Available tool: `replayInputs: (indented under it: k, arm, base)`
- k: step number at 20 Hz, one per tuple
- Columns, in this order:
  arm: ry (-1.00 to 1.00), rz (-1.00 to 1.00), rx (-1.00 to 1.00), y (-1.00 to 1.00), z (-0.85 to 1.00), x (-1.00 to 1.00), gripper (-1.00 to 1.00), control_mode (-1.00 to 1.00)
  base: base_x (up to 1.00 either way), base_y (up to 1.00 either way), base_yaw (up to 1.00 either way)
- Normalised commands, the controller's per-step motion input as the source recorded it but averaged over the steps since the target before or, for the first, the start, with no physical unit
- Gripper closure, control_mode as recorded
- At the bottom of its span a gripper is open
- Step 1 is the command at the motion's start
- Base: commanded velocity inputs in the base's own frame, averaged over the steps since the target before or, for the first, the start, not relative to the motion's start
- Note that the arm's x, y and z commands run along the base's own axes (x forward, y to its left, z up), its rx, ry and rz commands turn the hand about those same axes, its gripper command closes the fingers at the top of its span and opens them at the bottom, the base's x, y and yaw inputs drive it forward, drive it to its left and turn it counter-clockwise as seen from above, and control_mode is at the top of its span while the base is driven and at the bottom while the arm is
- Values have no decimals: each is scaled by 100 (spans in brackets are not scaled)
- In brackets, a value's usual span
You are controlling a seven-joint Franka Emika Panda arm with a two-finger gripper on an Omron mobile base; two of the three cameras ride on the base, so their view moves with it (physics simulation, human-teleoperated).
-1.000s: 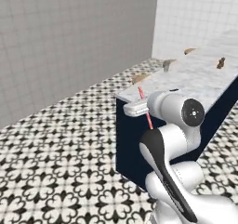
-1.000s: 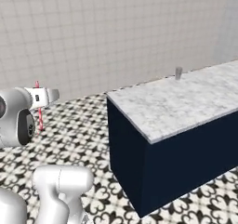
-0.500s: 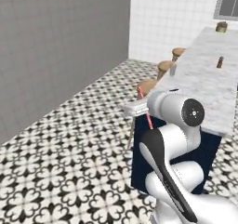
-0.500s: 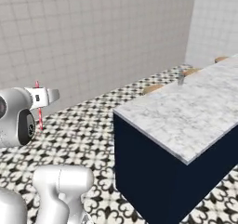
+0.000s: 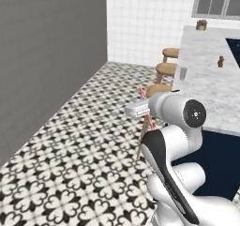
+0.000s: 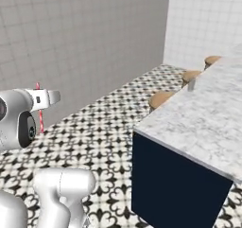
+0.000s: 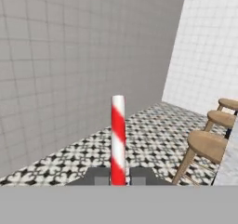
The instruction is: Take a straw from the drawer in front and place it inside the glass cup on the dining counter.
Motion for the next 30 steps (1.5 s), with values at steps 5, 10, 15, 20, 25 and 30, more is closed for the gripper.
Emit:
replayInputs:
  k: [5,10,15,20,25,30]
  arm:
    - [0,0,0,0,0,0,100,100]
    - [0,0,0,0,0,0,100,100]
    - [0,0,0,0,0,0,100,100]
    - [0,0,0,0,0,0,100,100]
    - [0,0,0,0,0,0,100,100]
    - [0,0,0,0,0,0,100,100]
  base:
    - [42,100,-40]
    - [35,100,-42]
    - [37,96,-44]
    - [40,78,-48]
    - [49,79,-50]
    - [57,77,-49]
